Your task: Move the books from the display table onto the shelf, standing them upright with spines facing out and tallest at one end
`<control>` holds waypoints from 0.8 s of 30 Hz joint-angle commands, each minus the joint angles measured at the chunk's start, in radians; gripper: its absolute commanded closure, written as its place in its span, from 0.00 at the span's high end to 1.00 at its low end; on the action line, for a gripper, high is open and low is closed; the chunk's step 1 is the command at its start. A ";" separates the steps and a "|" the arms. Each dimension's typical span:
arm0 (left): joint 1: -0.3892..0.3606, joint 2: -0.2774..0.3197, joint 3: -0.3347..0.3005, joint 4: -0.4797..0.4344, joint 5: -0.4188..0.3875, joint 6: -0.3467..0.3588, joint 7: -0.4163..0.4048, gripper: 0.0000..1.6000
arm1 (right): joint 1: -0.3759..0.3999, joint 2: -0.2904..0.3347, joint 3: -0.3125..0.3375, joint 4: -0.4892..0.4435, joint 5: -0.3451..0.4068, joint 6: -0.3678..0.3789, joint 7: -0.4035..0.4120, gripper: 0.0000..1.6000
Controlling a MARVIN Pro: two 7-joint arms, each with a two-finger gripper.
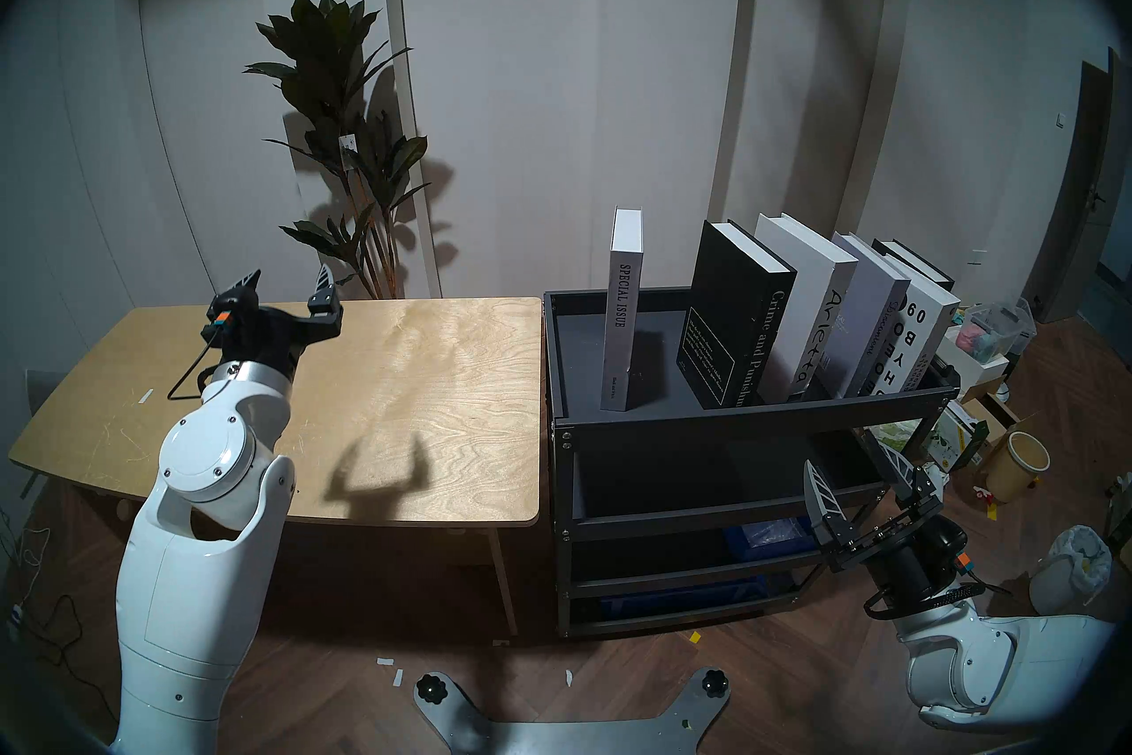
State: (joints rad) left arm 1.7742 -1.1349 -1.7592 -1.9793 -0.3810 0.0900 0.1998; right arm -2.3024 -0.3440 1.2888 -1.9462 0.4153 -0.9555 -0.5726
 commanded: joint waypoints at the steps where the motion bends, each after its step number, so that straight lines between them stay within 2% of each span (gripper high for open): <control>1: 0.103 0.034 -0.108 0.042 -0.013 -0.042 -0.035 1.00 | 0.003 0.000 0.004 -0.004 0.000 -0.004 0.002 1.00; 7: 0.163 0.036 -0.235 0.098 -0.028 -0.091 -0.030 1.00 | 0.006 -0.002 0.005 -0.003 0.004 -0.004 0.009 1.00; 10: 0.210 0.015 -0.287 0.120 -0.038 -0.118 -0.028 1.00 | 0.007 -0.003 0.005 -0.003 0.006 -0.004 0.013 1.00; 24: 0.391 -0.076 -0.378 0.277 -0.121 -0.171 -0.123 1.00 | 0.012 -0.010 0.004 0.002 0.015 -0.004 0.029 1.00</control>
State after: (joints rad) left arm 2.0615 -1.1774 -2.0834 -1.7470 -0.4741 -0.0431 0.1225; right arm -2.2926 -0.3548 1.2888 -1.9404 0.4318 -0.9555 -0.5439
